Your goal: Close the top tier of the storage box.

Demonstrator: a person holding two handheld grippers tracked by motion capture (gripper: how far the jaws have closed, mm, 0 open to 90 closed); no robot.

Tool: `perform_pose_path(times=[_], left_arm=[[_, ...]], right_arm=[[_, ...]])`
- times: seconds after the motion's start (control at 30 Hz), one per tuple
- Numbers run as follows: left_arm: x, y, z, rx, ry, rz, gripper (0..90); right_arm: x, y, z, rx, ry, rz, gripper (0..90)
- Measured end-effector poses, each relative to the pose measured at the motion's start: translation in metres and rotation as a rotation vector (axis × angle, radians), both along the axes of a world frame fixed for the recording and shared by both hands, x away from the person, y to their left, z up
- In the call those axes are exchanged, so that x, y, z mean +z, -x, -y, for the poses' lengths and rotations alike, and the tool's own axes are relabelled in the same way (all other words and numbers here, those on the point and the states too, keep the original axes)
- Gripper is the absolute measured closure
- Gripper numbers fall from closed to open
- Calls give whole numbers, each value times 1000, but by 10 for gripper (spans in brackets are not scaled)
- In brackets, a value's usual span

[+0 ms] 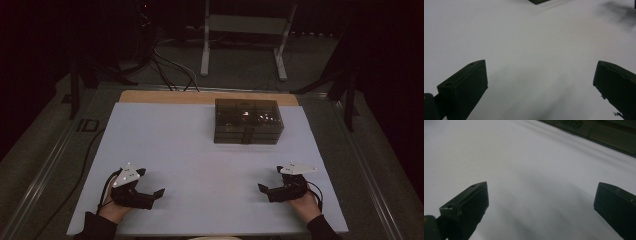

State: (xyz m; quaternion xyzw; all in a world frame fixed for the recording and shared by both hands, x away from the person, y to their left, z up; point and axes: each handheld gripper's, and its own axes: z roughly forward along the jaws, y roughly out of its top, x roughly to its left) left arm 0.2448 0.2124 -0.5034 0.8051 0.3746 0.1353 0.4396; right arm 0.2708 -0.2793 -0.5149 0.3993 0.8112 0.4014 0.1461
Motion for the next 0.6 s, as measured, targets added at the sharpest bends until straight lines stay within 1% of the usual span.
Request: perform_pose_path(times=[0.1,0.23,0.3,0.37,0.6], left_arm=[[-1,1,0,-3,-3,1,11],[-2,1,1,-5,-8,-2,11],[-2,1,1,-5,-9,-4,11],[-1,2,1,-3,-9,-1,11],[-1,2,0,-2,-7,0,11]], right_arm=[[-3,-1,-2,6,9,-4,0],[-6,0,-6,40,34,-10,0],[-8,0,-9,55,59,-15,0],[-9,1,-10,61,73,-12,0],[-8,1,-8,52,54,-10,0]])
